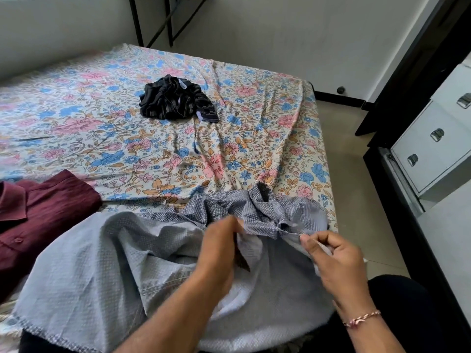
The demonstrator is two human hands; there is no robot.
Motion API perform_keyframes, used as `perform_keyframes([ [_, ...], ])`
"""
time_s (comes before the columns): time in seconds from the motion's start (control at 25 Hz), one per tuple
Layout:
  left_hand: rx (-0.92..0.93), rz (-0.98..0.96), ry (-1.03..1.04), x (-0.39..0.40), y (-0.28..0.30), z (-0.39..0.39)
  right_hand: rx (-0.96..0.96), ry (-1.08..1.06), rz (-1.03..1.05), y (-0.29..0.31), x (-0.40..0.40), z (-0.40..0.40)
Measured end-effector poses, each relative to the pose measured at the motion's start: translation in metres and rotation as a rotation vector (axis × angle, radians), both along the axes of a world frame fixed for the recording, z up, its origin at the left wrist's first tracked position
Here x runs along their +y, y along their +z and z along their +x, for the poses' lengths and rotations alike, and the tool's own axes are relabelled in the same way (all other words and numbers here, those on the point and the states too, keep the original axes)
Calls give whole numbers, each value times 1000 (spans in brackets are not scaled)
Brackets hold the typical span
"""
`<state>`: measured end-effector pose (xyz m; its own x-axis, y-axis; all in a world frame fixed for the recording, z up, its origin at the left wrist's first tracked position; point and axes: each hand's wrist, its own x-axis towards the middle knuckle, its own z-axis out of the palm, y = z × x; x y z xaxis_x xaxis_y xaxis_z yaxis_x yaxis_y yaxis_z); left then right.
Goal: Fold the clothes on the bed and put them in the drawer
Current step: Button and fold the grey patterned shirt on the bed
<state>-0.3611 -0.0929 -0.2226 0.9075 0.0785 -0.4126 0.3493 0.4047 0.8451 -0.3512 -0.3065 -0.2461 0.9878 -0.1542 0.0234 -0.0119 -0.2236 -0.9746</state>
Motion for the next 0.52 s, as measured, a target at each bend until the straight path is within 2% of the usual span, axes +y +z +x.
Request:
perform_keyframes([
  [0.04,-8,-50,-18,11,6,7,-2,75,-133,10,-6,2],
  [0.08,-11,-76,-92,23,14,15,27,172,-180,19,-12,6],
  [0.2,-48,-49,-332,49,30,58,154,406,-120,45,-23,32],
  [0.24,-86,25,-340,53,38,78,177,381,-46,51,-21,48],
  [0.32,-188,295,-233,52,55,122,106,112,76,64,-13,91],
  [0.4,-311,555,-121,37,68,146,-87,-151,2,75,6,116],
  [0.48,-417,710,-38,14,62,129,-206,-224,-48,71,26,108],
  [0.52,-437,739,-16,1,44,108,-198,-209,-27,55,32,94],
])
